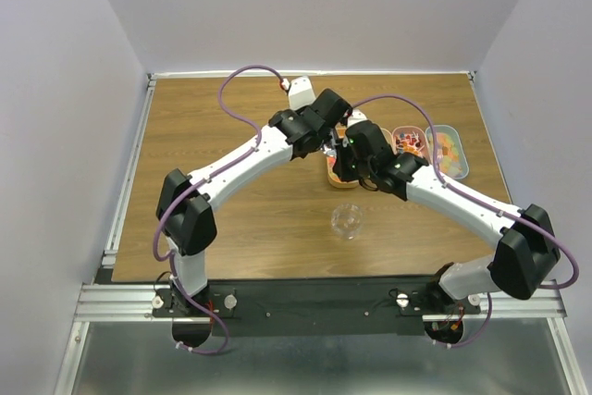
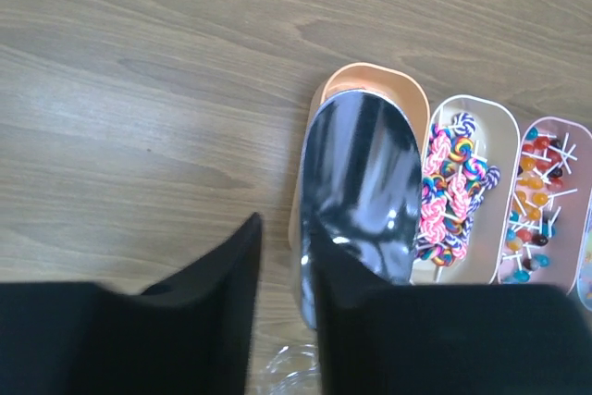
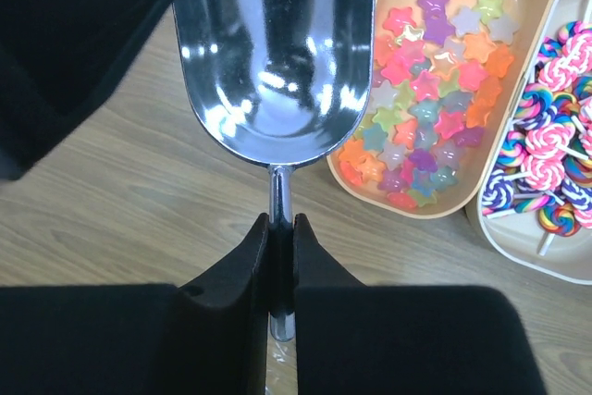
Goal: Pack the candies
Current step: Adjust the spatula.
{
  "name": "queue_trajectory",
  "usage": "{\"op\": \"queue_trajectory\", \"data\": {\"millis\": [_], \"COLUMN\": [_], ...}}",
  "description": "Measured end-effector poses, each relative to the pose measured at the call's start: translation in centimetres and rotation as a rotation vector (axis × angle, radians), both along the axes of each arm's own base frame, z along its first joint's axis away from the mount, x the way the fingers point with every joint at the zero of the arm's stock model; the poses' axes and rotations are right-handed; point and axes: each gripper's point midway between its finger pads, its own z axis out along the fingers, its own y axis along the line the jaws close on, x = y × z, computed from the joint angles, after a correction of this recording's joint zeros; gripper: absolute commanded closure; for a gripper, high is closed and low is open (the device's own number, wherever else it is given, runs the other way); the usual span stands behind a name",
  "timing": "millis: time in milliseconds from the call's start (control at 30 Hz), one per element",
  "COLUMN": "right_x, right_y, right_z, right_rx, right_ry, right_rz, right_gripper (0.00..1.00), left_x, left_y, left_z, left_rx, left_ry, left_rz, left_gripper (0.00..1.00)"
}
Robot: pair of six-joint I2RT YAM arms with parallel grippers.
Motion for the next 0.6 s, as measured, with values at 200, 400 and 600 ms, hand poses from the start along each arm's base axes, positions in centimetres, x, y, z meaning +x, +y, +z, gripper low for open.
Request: {"op": "queue_trajectory", "data": {"millis": [200,400,600], "right_x": [-0.3,-0.9,-2.1], "right_y": [-0.7,-2.1,-3.9], "right_z": [-0.5,-1.5,-1.8], "right_rx": [-0.033,-0.105,-0.232], "right_ry": [0.012,0.036,0.089], "right_rz": [-0.012,-0.015,0.029], "right_gripper": [0.99,0.99,0.99], "left_x": [-1.6,-3.2,-4.9], "left_y": [1.9,4.4,8.1], "left_z": [3.3,9.6,11.3], "left_rx": [-0.039,-0.147,-0.184], "left_ry": [-0.072,-0.234,-0.378], "left_rz": [-0.017,-0.028,-0.062], "left_gripper": [0.25,0.20,0.20]}}
